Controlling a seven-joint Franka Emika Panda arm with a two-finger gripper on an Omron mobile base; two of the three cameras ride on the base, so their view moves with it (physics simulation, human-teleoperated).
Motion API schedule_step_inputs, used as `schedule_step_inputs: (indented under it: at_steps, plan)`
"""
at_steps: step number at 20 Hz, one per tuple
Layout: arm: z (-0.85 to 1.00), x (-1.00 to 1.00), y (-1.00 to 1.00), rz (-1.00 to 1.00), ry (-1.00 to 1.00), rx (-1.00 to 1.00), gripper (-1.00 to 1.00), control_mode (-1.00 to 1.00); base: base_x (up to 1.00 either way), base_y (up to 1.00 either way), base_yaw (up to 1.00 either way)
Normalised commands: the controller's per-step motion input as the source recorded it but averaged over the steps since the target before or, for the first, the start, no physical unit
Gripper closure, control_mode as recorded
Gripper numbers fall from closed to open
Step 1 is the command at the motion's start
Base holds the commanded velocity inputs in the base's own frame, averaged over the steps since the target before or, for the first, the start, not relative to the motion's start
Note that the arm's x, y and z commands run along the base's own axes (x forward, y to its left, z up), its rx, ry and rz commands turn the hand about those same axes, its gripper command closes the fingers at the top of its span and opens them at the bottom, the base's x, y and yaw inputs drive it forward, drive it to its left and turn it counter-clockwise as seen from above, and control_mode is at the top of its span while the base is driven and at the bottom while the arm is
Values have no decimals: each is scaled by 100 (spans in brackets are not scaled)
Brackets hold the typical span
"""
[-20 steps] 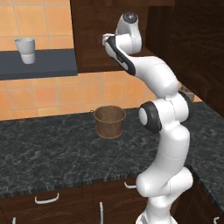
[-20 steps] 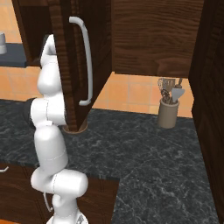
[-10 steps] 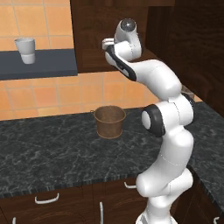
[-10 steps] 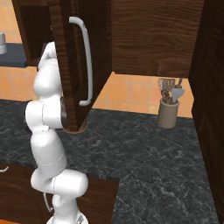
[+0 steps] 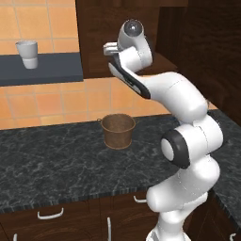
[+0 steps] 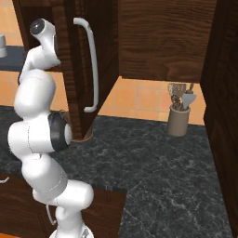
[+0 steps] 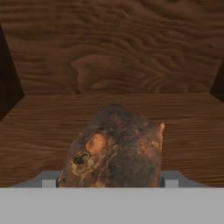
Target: Open the cabinet, pick up the bread from the cabinet and place it in the basket. Then move the basket to the dining counter.
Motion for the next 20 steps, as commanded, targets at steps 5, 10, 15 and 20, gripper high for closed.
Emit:
schedule_step_inputs:
  at_steps: [5, 10, 15, 20]
  plan:
    - [1, -100, 41, -2, -3, 0, 100, -100, 0, 0, 0]
    - [8, -100, 1, -2, 0, 1, 100, -100, 0, 0, 0]
    - [2, -100, 2, 0, 4, 2, 100, -100, 0, 0, 0]
    - [-25, -100, 14, 0, 7, 0, 100, -100, 0, 0, 0]
